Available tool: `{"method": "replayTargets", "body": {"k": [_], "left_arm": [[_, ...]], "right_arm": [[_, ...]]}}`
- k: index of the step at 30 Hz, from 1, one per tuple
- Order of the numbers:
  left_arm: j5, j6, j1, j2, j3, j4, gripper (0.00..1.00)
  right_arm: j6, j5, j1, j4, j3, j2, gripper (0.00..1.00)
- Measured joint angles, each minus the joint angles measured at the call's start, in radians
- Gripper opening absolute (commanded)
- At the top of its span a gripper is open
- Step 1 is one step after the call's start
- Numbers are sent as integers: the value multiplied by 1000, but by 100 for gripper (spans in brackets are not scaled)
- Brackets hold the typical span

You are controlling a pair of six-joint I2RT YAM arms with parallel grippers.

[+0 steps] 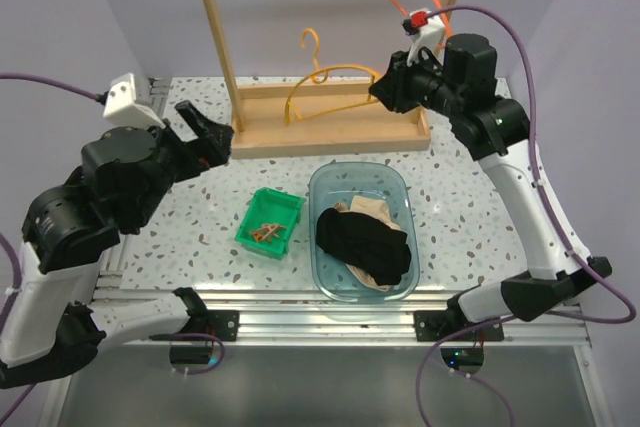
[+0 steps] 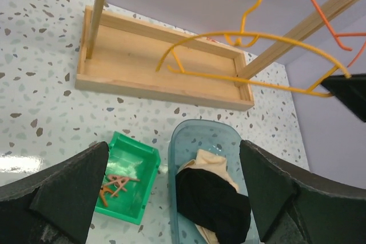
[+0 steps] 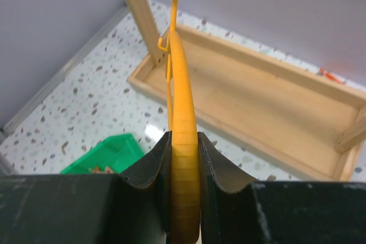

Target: Remove the underwear clipped to the hanger

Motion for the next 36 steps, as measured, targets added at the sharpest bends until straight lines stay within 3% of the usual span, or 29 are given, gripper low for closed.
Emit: {"method": "replayTargets", "body": {"k": [7,13,22,32,36], "left_arm": [[85,7,0,105,-137,58,100],[110,8,0,105,-198,71,100],[121,8,0,97,-199,103,100],[129,2,0,89,-218,103,100],[131,-2,0,74,-230,105,100]], "right_arm": [[1,187,0,341,-60,-116,0],[-8,302,0,613,-113,-143,0],[-11,471,0,646,-63,17,0],[16,495,1,614,-73,61,0],[39,476,1,560,-108,8,38]]}}
